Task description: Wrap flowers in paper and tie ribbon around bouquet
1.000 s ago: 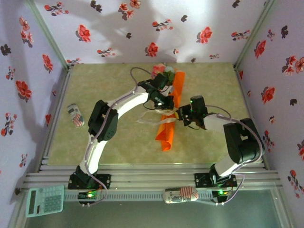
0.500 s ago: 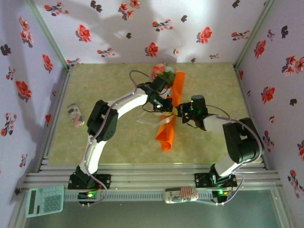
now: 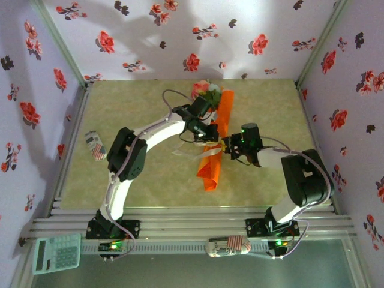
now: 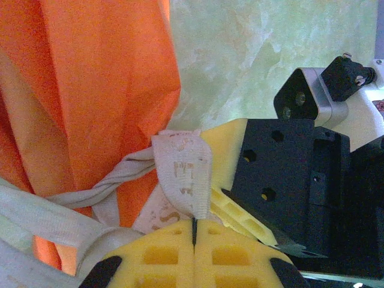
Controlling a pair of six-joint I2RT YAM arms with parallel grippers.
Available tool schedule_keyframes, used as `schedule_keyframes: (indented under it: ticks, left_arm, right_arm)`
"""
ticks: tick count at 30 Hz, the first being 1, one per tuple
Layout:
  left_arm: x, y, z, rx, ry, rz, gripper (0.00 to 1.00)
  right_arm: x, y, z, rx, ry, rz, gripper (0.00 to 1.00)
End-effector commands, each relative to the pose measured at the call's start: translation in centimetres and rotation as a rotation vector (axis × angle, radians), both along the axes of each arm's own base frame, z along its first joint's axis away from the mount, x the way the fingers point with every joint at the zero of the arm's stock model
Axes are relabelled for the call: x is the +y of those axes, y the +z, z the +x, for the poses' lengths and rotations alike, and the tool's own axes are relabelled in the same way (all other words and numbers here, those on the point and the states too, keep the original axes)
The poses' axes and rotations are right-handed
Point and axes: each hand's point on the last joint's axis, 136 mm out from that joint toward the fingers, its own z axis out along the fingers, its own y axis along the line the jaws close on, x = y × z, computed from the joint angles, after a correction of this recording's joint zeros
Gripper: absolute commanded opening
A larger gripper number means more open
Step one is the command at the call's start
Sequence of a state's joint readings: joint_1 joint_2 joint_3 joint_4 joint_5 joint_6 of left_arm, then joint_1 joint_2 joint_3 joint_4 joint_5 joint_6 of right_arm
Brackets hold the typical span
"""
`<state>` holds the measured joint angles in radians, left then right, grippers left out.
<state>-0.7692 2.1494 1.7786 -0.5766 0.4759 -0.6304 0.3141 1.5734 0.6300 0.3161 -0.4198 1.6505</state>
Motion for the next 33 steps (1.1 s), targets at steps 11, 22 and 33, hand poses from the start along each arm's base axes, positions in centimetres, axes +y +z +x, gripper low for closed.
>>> schedule_keyframes:
  ticks: [11, 22, 33]
  left_arm:
    - [-0.2, 0.9, -1.7, -0.031, -0.050, 0.020, 0.00]
    - [-0.2, 0.8, -1.6, -0.036, -0.046, 0.025, 0.00]
    - [-0.2, 1.3, -1.5, -0.048, -0.048, 0.025, 0.00]
  right_arm:
    - [-0.8, 1.0, -1.5, -0.019, -0.006, -0.022, 0.27]
    - [-0.8, 2.4, -0.5, -0.090, -0.013, -0.015, 0.50]
    - [-0.1, 3.1, 0.4, -0.095, 0.011, -0.013, 0.50]
